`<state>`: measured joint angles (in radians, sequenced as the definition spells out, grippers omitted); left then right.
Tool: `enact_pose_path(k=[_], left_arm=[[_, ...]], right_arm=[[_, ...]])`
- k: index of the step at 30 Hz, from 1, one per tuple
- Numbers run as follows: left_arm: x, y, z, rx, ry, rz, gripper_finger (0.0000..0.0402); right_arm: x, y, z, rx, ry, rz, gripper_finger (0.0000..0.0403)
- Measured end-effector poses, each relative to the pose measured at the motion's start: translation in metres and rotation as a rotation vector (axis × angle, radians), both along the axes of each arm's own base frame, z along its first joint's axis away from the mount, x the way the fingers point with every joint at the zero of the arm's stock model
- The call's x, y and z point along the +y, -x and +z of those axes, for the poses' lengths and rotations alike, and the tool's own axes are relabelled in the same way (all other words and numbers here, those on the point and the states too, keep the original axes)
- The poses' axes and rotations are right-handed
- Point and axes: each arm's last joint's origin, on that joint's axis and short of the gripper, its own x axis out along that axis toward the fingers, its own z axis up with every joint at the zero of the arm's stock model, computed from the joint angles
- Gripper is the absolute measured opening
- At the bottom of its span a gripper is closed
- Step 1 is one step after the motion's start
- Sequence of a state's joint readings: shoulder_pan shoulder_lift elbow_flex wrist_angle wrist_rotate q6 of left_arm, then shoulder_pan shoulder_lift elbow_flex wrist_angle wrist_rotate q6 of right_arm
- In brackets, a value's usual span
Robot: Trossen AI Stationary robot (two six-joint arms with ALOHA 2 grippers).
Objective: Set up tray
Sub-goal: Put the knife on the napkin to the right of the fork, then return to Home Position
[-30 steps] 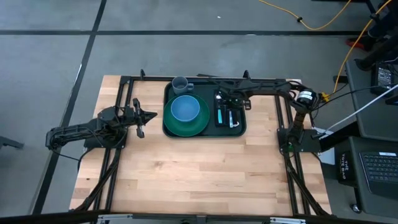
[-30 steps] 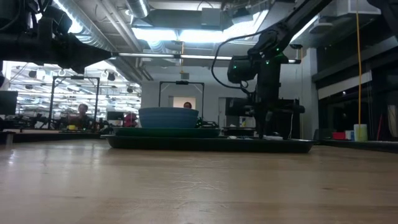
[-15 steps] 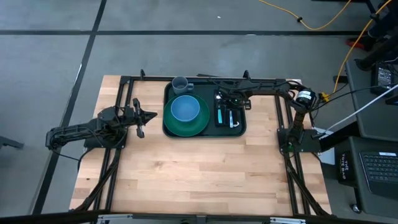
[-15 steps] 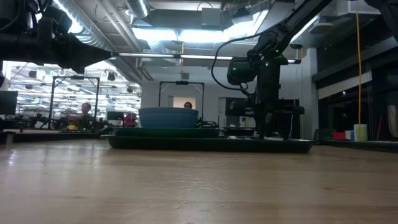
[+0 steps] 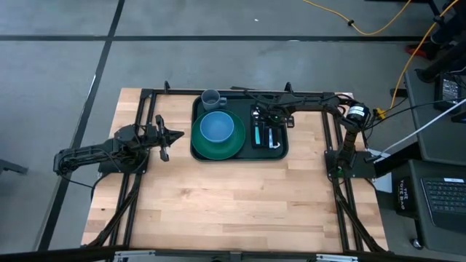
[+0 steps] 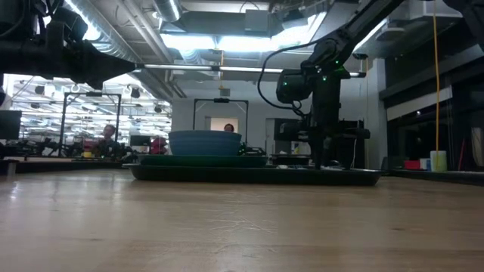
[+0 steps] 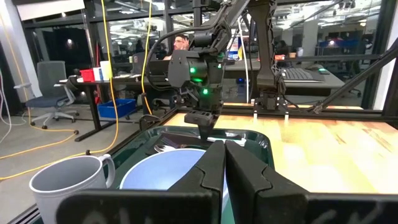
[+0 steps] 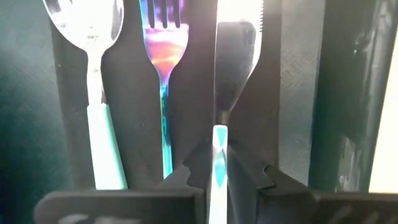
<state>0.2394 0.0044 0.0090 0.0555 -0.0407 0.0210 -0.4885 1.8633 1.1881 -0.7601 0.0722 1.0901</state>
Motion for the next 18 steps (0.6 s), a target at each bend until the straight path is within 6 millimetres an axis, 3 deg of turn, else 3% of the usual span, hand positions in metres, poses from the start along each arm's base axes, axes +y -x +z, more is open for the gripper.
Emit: enact_pose_path(k=[6, 18], left_arm=[[0.0000, 0.0000, 0.0000, 0.000, 0.000, 0.000, 0.0004], [0.0000, 0.0000, 0.0000, 0.000, 0.000, 0.000, 0.0004]], right_arm=[[-0.0004, 0.0002, 0.0000, 0.006, 0.012, 0.000, 0.0059], [-0.0003, 0.0001, 0.0012, 0.008, 0.009, 0.057, 0.0057]])
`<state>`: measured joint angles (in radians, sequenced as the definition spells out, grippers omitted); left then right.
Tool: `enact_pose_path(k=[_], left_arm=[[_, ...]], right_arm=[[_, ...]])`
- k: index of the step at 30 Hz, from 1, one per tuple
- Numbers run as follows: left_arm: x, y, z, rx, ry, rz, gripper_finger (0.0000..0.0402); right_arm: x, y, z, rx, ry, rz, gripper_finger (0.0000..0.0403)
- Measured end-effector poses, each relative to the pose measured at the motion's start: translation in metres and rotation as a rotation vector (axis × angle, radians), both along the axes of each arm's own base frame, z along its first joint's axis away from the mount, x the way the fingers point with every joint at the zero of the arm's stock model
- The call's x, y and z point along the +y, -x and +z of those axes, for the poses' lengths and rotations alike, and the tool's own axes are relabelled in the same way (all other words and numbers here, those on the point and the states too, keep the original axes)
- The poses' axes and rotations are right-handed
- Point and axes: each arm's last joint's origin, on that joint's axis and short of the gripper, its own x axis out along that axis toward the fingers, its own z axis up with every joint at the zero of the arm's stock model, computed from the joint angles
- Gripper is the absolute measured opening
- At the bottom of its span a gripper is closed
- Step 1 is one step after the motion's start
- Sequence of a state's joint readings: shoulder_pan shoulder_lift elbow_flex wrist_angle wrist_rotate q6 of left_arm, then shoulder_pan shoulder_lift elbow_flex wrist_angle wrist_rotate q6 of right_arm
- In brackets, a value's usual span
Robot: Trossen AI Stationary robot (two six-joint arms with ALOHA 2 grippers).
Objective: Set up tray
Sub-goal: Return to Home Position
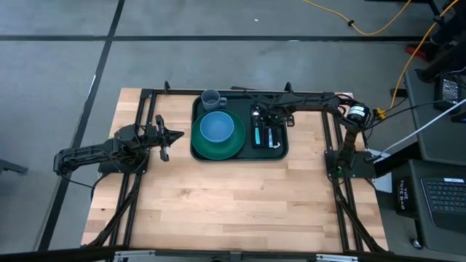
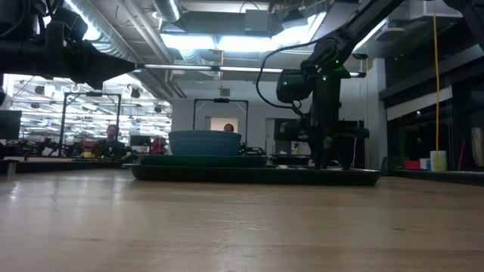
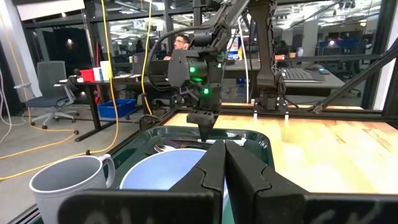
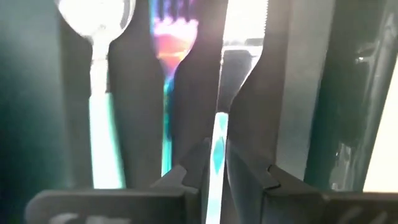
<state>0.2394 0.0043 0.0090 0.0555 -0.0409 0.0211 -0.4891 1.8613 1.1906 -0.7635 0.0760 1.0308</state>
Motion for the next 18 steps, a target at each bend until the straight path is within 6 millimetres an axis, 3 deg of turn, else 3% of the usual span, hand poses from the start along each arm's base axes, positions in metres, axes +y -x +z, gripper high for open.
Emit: enact_pose_path(k=[13, 18], left_arm=[[0.000, 0.000, 0.000, 0.000, 0.000, 0.000, 0.0007], [0.000, 0.000, 0.000, 0.000, 0.000, 0.000, 0.0006]], right_arm=[[-0.004, 0.007, 0.051, -0.046, 0.051, 0.070, 0.0059], [-0.001, 0.016, 0.082, -0.042, 0.184, 0.169, 0.0038]])
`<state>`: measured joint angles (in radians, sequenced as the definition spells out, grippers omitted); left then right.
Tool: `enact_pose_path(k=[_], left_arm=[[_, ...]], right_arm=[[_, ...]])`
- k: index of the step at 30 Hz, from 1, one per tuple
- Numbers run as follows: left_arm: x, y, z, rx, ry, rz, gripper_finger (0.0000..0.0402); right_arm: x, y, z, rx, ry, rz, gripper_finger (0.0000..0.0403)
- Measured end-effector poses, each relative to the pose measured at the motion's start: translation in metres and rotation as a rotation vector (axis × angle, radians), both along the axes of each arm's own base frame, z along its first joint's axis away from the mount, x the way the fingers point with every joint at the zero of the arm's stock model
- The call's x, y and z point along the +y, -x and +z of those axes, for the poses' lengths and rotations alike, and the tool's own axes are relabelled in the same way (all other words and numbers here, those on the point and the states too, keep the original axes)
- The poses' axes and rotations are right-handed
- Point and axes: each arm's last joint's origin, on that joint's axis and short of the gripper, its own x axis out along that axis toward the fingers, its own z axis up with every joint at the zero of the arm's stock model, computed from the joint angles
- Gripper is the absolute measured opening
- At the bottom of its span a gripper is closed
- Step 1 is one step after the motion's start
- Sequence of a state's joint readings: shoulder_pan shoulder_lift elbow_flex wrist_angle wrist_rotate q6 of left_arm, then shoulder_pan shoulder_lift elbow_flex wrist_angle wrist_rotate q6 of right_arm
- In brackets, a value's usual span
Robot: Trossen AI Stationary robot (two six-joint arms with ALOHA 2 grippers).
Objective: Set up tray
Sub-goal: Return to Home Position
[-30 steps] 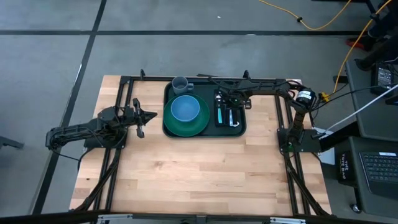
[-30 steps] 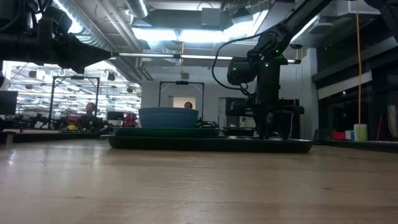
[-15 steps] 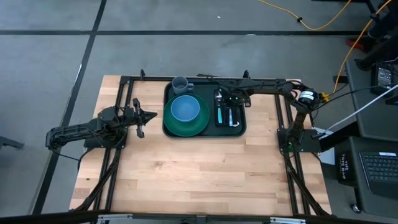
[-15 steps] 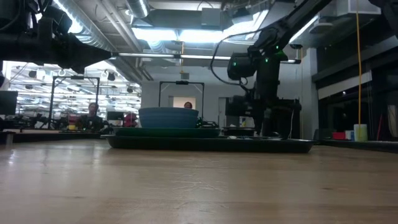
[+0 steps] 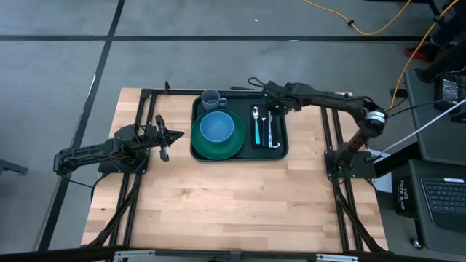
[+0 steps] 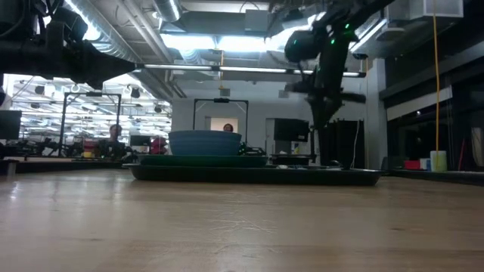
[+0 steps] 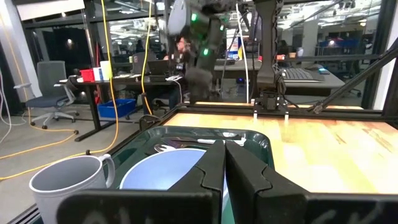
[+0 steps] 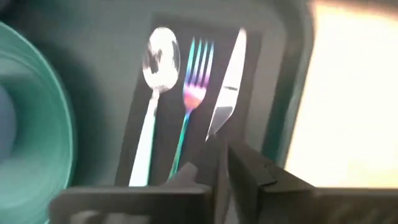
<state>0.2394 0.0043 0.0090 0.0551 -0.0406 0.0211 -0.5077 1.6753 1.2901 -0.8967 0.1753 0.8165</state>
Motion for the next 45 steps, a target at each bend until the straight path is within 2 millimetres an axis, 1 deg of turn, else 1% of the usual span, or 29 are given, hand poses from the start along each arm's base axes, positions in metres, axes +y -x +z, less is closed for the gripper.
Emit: enact_pose_path(k=[3, 7, 9, 12, 17, 20, 23, 26, 30, 32, 34, 37, 40, 45], left_arm=[[0.000, 0.000, 0.000, 0.000, 0.000, 0.000, 0.0008], [0.000, 0.000, 0.000, 0.002, 0.009, -0.008, 0.0006], [0.000, 0.000, -0.001, 0.003, 0.009, -0.010, 0.0004], [0.000, 0.000, -0.001, 0.003, 0.009, -0.009, 0.0005], [0.001, 0.000, -0.003, 0.031, 0.012, 0.021, 0.0008], [0.001, -0.001, -0.004, 0.046, 0.019, 0.025, 0.0007], [0.001, -0.001, -0.005, 0.052, 0.021, 0.018, 0.0006], [0.002, -0.001, -0.004, 0.049, 0.005, 0.065, 0.0008], [0.004, 0.000, -0.003, 0.051, -0.030, 0.139, 0.0007], [0.004, 0.000, -0.003, 0.053, -0.048, 0.153, 0.0005], [0.005, 0.000, -0.003, 0.060, -0.062, 0.169, 0.0004], [0.006, 0.001, -0.002, 0.062, -0.071, 0.198, 0.0004], [0.006, 0.001, -0.002, 0.069, -0.086, 0.228, 0.0004], [0.007, 0.001, -0.002, 0.074, -0.095, 0.266, 0.0004]], right_arm=[[0.005, 0.007, 0.020, -0.003, 0.106, 0.058, 0.0010], [0.017, 0.018, 0.047, -0.013, 0.240, 0.146, 0.0012], [0.026, 0.022, 0.054, -0.027, 0.319, 0.178, 0.0011], [0.040, 0.026, 0.055, -0.072, 0.432, 0.229, 0.0005], [0.064, 0.025, 0.035, -0.203, 0.574, 0.373, 0.0008], [0.072, 0.024, 0.023, -0.280, 0.667, 0.436, 0.0004], [0.076, 0.025, 0.012, -0.316, 0.756, 0.489, 0.0007], [0.077, 0.027, 0.004, -0.356, 0.830, 0.527, 0.0006], [0.082, 0.031, -0.004, -0.509, 0.862, 0.608, 0.0004], [0.084, 0.035, -0.010, -0.551, 0.878, 0.653, 0.0006], [0.086, 0.042, -0.018, -0.541, 0.881, 0.677, 0.0006], [0.088, 0.053, -0.026, -0.522, 0.908, 0.648, 0.0004], [0.092, 0.067, -0.033, -0.555, 0.943, 0.638, 0.0005], [0.102, 0.093, -0.046, -0.638, 0.976, 0.694, 0.0004]])
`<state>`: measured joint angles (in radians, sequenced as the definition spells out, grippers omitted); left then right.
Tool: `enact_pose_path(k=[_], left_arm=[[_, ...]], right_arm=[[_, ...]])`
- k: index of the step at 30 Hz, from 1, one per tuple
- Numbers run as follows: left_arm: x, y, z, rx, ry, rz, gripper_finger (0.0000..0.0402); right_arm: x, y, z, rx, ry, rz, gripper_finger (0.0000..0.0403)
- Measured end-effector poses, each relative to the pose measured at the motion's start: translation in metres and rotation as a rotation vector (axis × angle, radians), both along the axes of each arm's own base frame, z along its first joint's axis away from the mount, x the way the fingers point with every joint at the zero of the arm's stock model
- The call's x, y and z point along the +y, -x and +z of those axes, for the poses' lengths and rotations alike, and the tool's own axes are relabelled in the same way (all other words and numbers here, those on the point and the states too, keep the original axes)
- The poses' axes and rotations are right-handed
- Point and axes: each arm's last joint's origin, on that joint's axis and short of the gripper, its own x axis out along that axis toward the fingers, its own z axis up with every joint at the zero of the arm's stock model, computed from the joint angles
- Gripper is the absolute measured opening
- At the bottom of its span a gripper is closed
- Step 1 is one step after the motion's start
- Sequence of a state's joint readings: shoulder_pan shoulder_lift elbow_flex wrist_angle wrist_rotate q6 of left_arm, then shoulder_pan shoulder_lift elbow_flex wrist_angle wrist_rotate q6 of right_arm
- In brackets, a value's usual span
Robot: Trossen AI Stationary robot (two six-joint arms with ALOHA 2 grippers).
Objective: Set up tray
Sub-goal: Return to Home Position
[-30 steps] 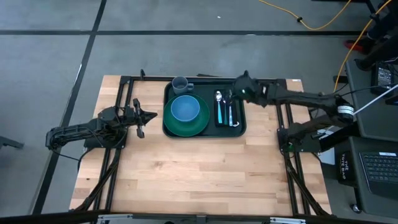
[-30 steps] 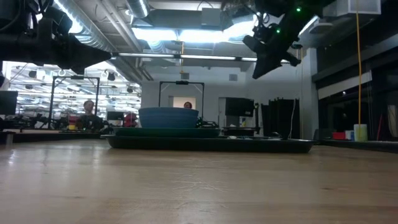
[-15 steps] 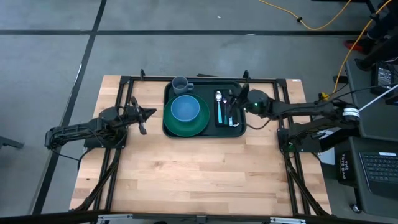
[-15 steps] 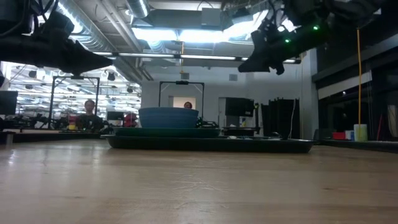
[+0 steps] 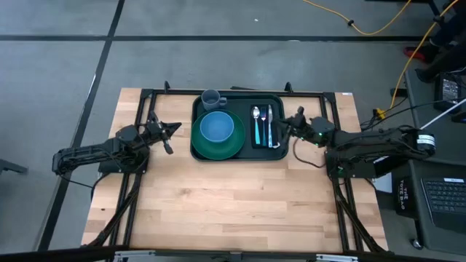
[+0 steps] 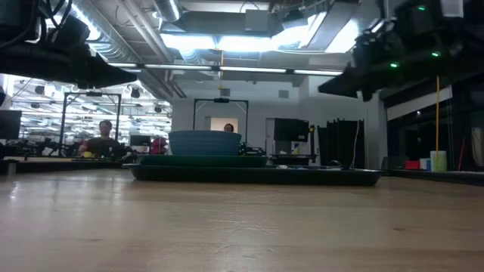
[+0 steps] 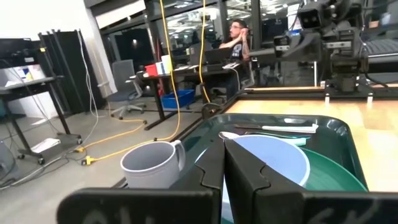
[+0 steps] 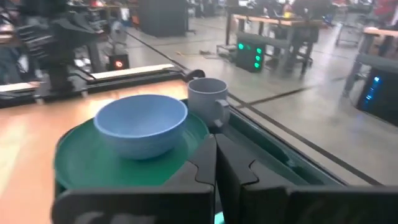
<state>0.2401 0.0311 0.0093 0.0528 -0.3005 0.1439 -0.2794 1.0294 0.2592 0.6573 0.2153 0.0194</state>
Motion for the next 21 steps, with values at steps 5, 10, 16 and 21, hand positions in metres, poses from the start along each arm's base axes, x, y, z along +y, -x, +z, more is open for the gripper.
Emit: enact_pose_path(k=[5, 10, 16, 21], left_arm=[[0.000, 0.000, 0.000, 0.001, -0.001, -0.003, 0.0004], [0.000, 0.000, 0.000, 0.001, 0.000, -0.004, 0.0005], [0.000, 0.000, 0.000, 0.001, 0.000, -0.005, 0.0002], [0.000, 0.000, 0.000, 0.001, 0.000, -0.006, 0.0005]], right_arm=[[0.010, 0.026, -0.012, -0.064, 0.009, 0.070, 0.0004], [0.016, 0.042, -0.020, -0.107, -0.004, 0.146, 0.0003], [0.022, 0.052, -0.027, -0.123, 0.019, 0.240, 0.0006], [0.025, 0.054, -0.029, -0.085, 0.030, 0.307, 0.0007]])
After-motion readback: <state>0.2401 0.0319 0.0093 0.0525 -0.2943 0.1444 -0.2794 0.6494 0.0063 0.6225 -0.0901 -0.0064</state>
